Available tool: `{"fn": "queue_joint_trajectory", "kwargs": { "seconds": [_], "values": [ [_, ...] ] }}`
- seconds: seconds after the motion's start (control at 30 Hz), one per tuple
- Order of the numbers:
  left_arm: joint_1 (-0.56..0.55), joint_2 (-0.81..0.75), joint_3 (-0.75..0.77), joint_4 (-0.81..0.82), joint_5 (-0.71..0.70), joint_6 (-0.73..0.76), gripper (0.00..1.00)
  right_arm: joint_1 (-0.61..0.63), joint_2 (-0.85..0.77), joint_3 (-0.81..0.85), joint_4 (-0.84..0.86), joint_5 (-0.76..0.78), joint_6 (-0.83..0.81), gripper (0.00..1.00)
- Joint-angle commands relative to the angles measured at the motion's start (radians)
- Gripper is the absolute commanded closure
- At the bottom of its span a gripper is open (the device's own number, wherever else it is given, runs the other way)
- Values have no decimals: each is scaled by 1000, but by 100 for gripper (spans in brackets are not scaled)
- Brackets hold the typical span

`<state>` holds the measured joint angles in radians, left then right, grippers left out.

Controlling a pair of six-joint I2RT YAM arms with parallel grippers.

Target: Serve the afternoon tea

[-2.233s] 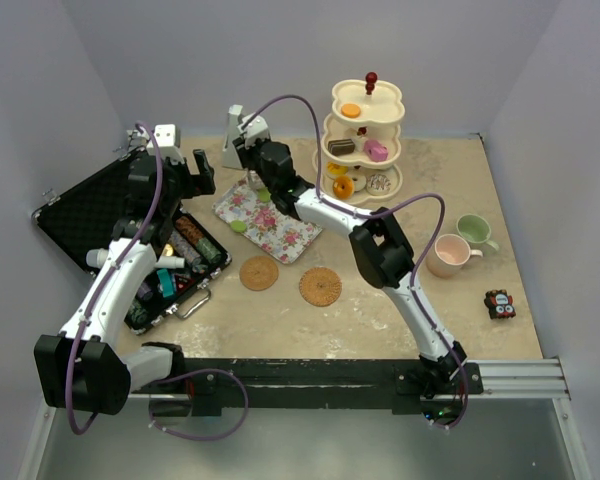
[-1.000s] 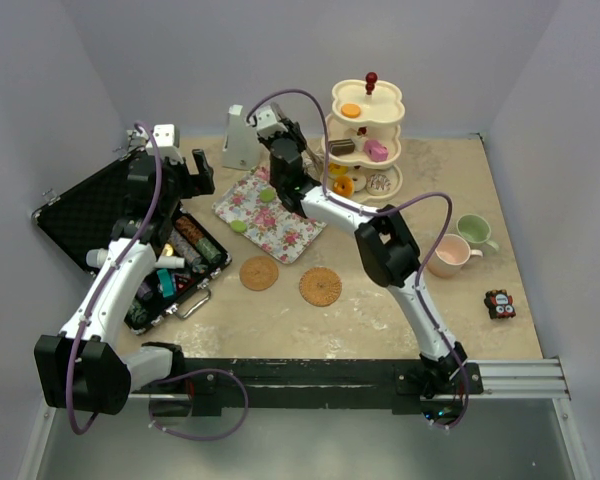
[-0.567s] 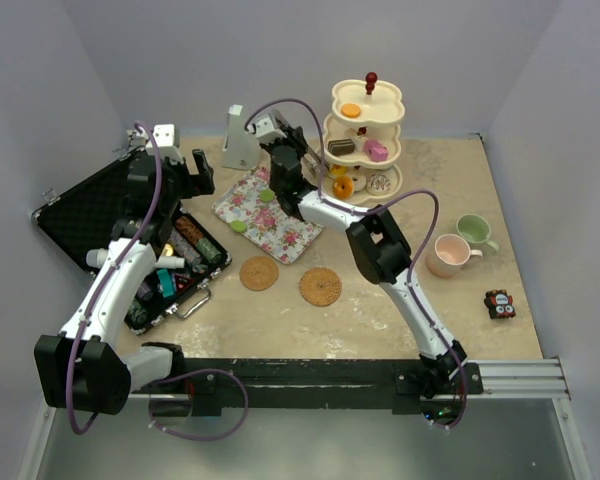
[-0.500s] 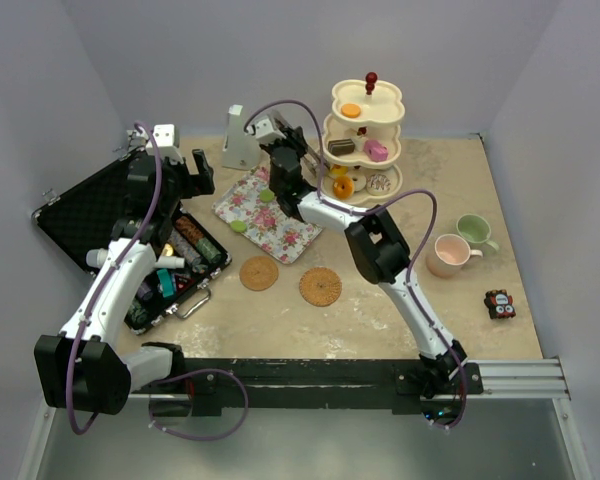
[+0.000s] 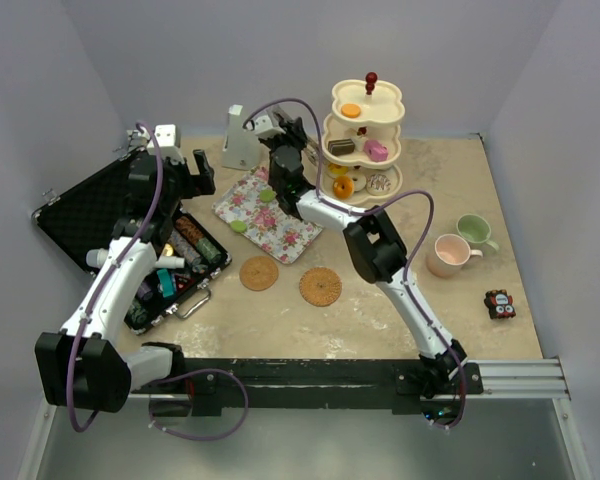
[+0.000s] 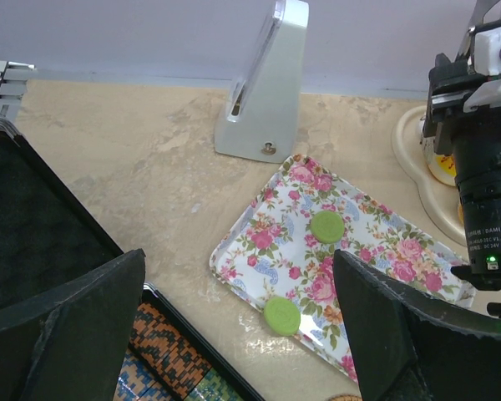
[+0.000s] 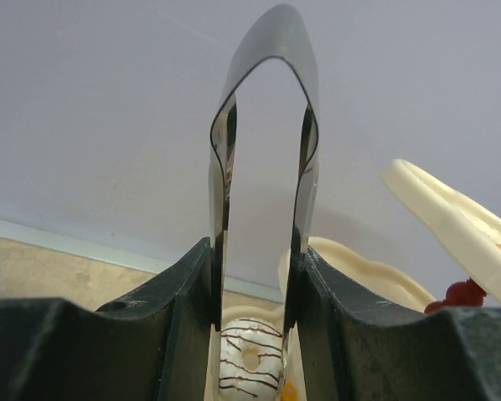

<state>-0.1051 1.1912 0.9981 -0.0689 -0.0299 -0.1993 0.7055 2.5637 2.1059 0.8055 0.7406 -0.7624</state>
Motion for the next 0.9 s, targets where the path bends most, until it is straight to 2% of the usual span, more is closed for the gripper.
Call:
{"fn": "queue_joint_trajectory", "kwargs": {
  "seconds": [0.0, 0.37, 0.67, 0.87],
  "values": [
    [7, 1, 5, 40, 10, -11, 1, -21, 39, 101, 28, -50, -2, 71],
    [7, 7, 5, 38, 13, -12, 2, -57, 90, 175, -40, -72, 18, 67],
    [7, 11, 5, 37, 13, -11, 1, -58, 96, 180, -43, -67, 12, 50],
    [7, 10, 7, 37, 13, -11, 1, -58, 89, 167, -45, -66, 20, 44]
  ]
}}
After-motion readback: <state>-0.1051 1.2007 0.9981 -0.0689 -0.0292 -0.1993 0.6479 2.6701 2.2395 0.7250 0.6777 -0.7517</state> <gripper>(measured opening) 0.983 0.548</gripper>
